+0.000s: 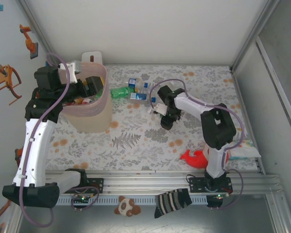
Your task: Put the plastic bottles in the bin
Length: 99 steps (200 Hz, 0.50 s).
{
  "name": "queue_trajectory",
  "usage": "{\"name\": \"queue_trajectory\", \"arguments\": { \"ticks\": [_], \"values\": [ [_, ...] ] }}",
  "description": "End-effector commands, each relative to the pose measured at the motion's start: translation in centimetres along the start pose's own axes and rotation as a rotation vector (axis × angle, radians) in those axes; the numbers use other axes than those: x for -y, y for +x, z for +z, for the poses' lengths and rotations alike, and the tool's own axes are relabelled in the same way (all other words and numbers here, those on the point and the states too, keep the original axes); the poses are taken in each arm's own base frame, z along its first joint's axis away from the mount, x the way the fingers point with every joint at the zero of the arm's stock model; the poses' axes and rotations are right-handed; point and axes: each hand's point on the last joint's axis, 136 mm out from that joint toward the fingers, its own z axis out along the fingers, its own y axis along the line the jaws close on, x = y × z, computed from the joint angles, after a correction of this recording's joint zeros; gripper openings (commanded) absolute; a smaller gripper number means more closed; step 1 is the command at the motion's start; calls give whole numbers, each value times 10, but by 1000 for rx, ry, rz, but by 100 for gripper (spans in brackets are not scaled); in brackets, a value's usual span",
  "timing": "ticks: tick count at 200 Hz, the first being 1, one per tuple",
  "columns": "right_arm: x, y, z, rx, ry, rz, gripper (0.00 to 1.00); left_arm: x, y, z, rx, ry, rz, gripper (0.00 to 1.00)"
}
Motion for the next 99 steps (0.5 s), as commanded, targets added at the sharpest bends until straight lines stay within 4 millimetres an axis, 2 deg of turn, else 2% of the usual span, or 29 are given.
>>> {"name": "queue_trajectory", "arguments": {
  "ticks": [1,26,55,99],
  "values": [
    [-7,-17,-31,149,-5,53,63,17,-9,-1,30,65,9,76],
    [-14,-30,-59,288,-6,99,62,26,-12,3,35,104,10,76],
    [-21,-48,-100,469,19,123,60,40,-14,10,44,155,11,76],
    [-38,-84,-164,748,68,126,59,72,-3,32,20,234,46,76]
  ]
}}
